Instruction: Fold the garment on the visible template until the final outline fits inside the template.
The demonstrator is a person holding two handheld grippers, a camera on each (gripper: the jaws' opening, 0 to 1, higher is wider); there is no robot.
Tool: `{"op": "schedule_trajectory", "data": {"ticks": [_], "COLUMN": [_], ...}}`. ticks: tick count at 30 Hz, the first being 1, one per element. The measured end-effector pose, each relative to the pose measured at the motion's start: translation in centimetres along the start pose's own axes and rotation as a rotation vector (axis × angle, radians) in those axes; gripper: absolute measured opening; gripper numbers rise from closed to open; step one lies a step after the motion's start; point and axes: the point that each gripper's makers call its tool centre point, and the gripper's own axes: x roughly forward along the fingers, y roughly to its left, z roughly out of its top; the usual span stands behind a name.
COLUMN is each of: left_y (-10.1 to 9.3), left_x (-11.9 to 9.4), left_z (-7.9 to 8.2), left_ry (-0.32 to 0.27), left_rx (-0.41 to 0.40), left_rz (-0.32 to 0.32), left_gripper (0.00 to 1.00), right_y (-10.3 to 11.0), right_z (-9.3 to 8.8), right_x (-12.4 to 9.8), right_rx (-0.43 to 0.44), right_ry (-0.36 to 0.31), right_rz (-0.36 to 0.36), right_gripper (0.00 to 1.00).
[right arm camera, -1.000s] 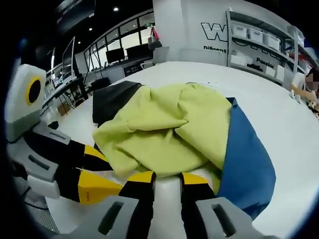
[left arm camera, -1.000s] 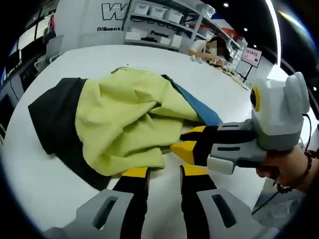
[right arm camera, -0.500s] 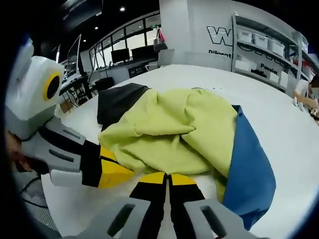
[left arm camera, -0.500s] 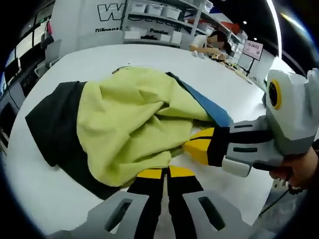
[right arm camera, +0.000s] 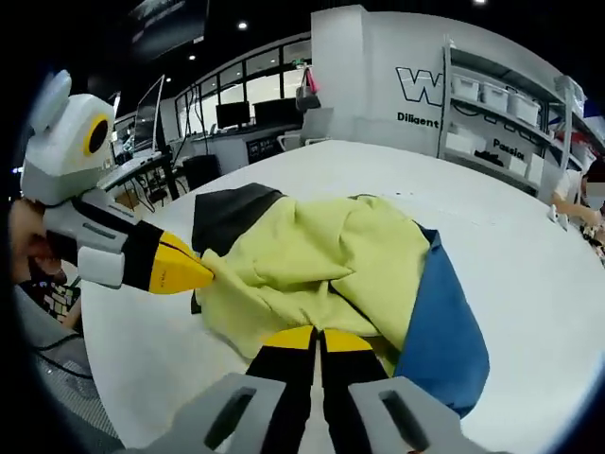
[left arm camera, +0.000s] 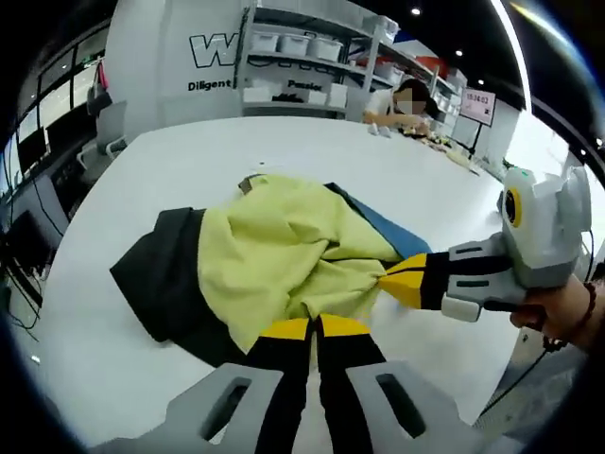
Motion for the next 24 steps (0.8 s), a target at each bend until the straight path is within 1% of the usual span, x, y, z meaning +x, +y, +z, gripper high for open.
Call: {"op": "schedule_trajectory", "data": {"ticks": [2, 4, 6, 7, 9, 11, 13, 15, 17, 20, 22, 24], "left_y": [-0.2, -0.7, -1.2, -1.4, -2.0, -2.4, -2.8, -2.9, -3.0, -3.1, -3.3, -3.2], "left_x": [-0.6, -1.0, -1.5, -1.8, -2.5, -3.0, -3.7, -4.2, -4.9, -5.7, -6.4, -6.9], "left_z": [0.3, 0.1, 0.4, 0.4, 0.6, 0.6, 0.7, 0.4, 0.5, 0.5, 0.4, 0.5], "left_ry": [-0.006, 0.024, 0.009, 0.012, 0.010, 0.007, 0.009, 0.032, 0.018, 0.019, 0.023, 0.019], "left_rx": [-0.003, -0.015, -0.009, -0.005, 0.004, 0.001, 0.017, 0.028, 0.028, 0.035, 0.057, 0.065], "left_rz": [-0.010, -0.024, -0.043, -0.047, -0.063, -0.074, -0.087, -0.081, -0.089, -0.092, -0.099, -0.093], "left_gripper": [0.02, 0.02, 0.02, 0.02, 0.02, 0.02, 0.02, 0.02, 0.02, 0.02, 0.02, 0.02], "right_y": [0.0, 0.3, 0.4, 0.5, 0.7, 0.9, 1.0, 1.5, 2.1, 3.1, 3.7, 4.5], "right_z": [0.1, 0.0, 0.1, 0.3, 0.4, 0.5, 0.6, 0.7, 0.7, 0.8, 0.7, 0.6], "right_x": [-0.7, -1.4, -1.9, -2.4, -3.0, -3.5, -4.1, -4.5, -4.7, -5.0, -5.1, -5.3], "right_rx": [0.006, -0.007, -0.015, -0.043, -0.056, -0.054, -0.042, -0.037, -0.044, -0.046, -0.060, -0.100], "right_ry": [0.001, 0.019, 0.013, 0.010, 0.005, 0.006, -0.003, -0.009, -0.004, -0.004, 0.004, 0.013], "right_rz": [0.003, 0.021, 0.018, 0.021, 0.022, 0.029, 0.035, 0.050, 0.067, 0.094, 0.105, 0.127], "right_gripper": [0.00, 0.00, 0.00, 0.00, 0.00, 0.00, 0.00, 0.00, 0.00, 0.00, 0.00, 0.00]}}
